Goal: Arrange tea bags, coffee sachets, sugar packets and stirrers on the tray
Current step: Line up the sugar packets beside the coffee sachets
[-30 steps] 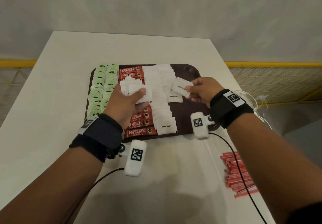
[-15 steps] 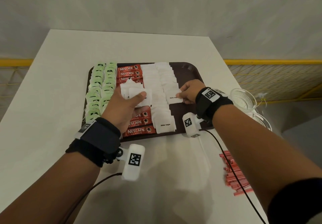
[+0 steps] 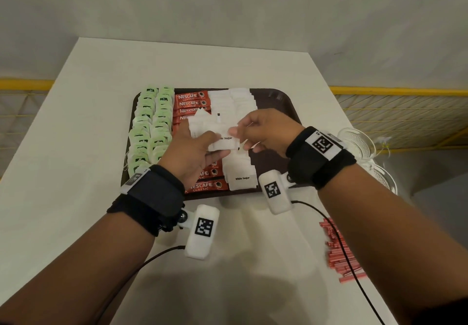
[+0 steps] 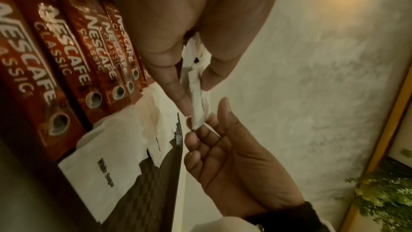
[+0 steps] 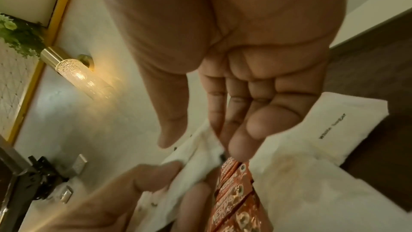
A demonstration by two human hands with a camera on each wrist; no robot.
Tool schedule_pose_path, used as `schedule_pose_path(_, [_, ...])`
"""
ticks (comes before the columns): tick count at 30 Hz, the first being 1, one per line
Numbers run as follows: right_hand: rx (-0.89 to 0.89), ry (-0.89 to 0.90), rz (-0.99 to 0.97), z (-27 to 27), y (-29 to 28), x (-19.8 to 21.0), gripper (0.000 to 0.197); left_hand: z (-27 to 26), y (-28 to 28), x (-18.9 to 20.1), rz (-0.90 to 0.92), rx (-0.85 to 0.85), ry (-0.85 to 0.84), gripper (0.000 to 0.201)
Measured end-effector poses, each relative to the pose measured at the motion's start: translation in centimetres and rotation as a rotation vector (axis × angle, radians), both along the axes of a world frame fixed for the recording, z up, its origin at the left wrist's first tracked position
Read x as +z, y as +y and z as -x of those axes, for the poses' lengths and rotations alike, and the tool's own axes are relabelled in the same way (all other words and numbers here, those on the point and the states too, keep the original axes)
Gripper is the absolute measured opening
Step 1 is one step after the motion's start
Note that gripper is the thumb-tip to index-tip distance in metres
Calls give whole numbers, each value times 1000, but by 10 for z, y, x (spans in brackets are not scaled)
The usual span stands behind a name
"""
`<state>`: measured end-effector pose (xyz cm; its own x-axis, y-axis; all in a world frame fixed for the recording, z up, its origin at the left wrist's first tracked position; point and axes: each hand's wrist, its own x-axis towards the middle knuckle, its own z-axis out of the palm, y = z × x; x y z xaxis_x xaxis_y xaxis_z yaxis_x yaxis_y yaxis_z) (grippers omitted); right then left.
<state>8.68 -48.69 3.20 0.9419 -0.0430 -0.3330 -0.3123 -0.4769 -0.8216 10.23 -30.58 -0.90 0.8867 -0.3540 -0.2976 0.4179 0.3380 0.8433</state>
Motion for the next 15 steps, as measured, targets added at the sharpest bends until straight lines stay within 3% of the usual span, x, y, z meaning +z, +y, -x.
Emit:
schedule_pose_path(6, [-100,-58,-34,5,-9,-7,32,3,-3,-2,36,-1,-1,47])
schedule_pose_path(10, [-269,-114,32,6,-40,-14,31,0,4,-2,43,41,69,41])
schedule_pose_path(12, [-326,-69,102,5,-55,-21,28,-1,8,-1,54,55,95,37])
schedule_pose_path(15, [-268,97,272,3,-64,-31,32,0,12,1,85,60,117,33])
